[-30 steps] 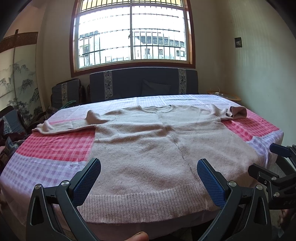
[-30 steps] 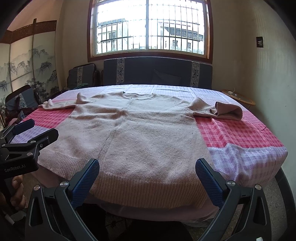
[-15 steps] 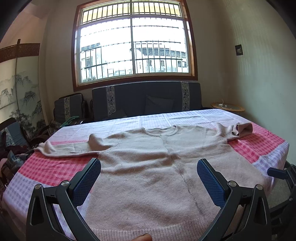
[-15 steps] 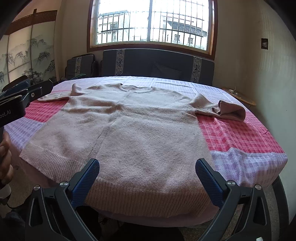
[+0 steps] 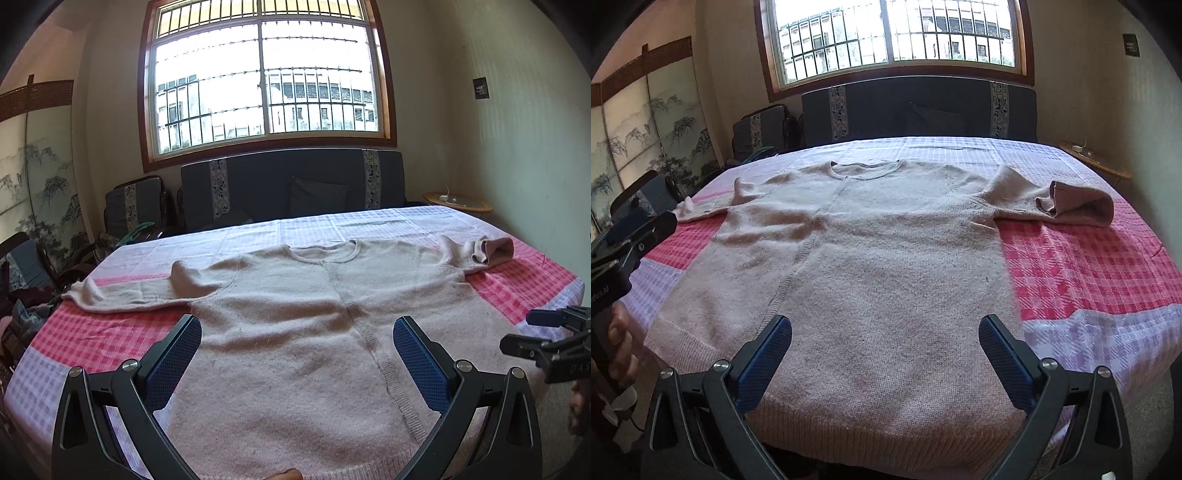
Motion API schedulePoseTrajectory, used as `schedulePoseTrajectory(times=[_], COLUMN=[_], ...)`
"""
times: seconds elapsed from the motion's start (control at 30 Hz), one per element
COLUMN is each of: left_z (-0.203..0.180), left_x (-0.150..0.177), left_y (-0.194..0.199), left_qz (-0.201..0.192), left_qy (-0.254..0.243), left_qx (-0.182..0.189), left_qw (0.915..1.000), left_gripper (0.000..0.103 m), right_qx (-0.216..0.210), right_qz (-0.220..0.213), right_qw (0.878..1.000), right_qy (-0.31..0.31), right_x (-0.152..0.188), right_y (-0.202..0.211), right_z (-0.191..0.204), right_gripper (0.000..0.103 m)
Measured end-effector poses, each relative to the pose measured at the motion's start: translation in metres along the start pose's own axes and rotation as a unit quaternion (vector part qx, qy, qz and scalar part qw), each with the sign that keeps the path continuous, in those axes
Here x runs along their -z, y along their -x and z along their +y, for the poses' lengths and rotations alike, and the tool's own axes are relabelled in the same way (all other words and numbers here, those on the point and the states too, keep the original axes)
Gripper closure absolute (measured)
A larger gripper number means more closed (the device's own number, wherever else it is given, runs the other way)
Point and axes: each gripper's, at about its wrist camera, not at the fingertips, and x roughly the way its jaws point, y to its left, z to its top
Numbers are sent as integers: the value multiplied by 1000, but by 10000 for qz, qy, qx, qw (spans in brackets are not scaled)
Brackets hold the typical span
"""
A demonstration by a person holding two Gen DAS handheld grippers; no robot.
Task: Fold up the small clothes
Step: 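Grasp the sweater's folded sleeve cuff with the right gripper and lift it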
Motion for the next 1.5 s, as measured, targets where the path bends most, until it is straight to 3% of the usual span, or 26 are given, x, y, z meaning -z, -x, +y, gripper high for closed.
schedulePoseTrajectory(times=[0.03,0.1,0.17,0.3,0.37,0.43,0.67,0.7,0.73,0.8,0.9,0.97,1.1,1.2,1.37,1.43,1.5], left_z=[1,1,0,2,2,0,-2,-1,0,5,18,31,57,79,119,134,145], left_x=[0,-1,-1,0,1,1,1,1,1,1,-1,-4,-9,-6,11,19,25], left_y=[-2,-6,-12,-25,-34,-43,-66,-69,-72,-75,-75,-74,-68,-63,-60,-61,-64], left_qz=[3,29,111,304,434,564,777,817,852,880,820,780,625,556,673,729,790], left_qy=[-8,-32,-63,36,89,89,-16,-25,-49,-92,-6,160,504,712,1148,1298,1408], left_qx=[10,35,118,196,230,272,534,567,576,495,407,375,296,158,18,-8,-52], left_qw=[10000,10000,9998,9993,9988,9980,9955,9950,9947,9948,9958,9961,9963,9958,9911,9889,9869], left_gripper=[0,0,0,0,0,0,0,0,0,0,0,0,0,0,0,0,0], right_qx=[-100,-311,-516,-599,-596,-460,-506,-573,-548,-604,-776,-1231,-2558,-3300,-3720,-3632,-3619], right_qz=[23,87,72,-23,-145,-199,298,478,623,766,611,406,128,79,618,887,1086], right_qw=[9996,9949,9831,9528,9391,9311,8981,8947,8913,8885,8957,8897,8746,8581,8479,8518,8458], right_qy=[-281,-958,-1756,-2975,-3382,-3614,-4359,-4404,-4457,-4484,-4336,-4378,-4117,-3934,-3726,-3669,-3767], right_x=[-7,-22,-35,-67,-84,-102,-130,-131,-130,-129,-144,-160,-209,-229,-212,-195,-173], right_y=[-3,-10,-18,-31,-37,-45,-109,-122,-133,-149,-153,-155,-177,-208,-273,-297,-318], right_z=[-19,-65,-119,-208,-240,-264,-328,-331,-333,-332,-305,-274,-164,-68,56,84,101], right_gripper=[31,41,44,42,33,11,14,28,63,94,95,94,95,95,95,95,95])
